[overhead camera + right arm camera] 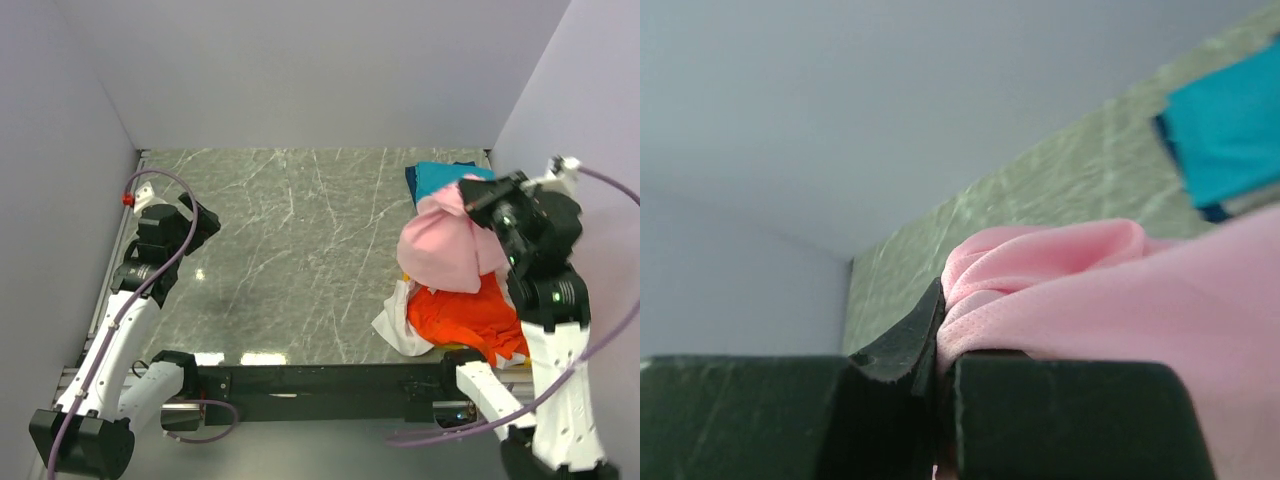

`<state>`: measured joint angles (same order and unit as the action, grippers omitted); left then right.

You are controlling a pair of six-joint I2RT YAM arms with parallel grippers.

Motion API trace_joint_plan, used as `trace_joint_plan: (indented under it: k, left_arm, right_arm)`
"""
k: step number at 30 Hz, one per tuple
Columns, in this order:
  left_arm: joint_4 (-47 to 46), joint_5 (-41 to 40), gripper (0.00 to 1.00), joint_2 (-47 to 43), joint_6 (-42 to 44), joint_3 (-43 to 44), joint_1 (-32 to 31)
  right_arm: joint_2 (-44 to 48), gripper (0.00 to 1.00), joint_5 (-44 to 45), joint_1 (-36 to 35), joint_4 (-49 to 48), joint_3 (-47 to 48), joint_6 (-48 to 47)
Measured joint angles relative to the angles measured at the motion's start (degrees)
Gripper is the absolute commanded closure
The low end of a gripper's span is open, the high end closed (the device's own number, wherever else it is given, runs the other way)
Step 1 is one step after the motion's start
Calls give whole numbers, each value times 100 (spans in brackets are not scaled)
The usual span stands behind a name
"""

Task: Fold and stack the t-shirts
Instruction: Grab the tshirt from the pile, then move the tshirt to the center of the board

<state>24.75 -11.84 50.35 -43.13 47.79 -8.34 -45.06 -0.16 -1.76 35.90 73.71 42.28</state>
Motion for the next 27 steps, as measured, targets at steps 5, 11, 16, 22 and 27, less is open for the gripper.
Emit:
trace_joint_plan:
  k: [5,11,16,22,27]
  left_arm:
    - [7,-4,2,-11,92,0,0]
    - [31,-118,2,-166,164,0,0]
    - [31,-284,2,-173,179,0,0]
    - [188,-608,2,22,120,0,0]
    - [249,-640,3,208,-42,-127,0]
  right_arm:
    - [-1300,100,-13,-1751,-660,859,-409]
    - [-2837,100,-52,-2929,-1058,1873,-636]
    - [-3303,50,-144,-3073,-1274,2120,-584]
    - [-3436,33,415,-3029,-1189,1108,-496]
    - [-4232,35,614,-2846,-610,-98,-621]
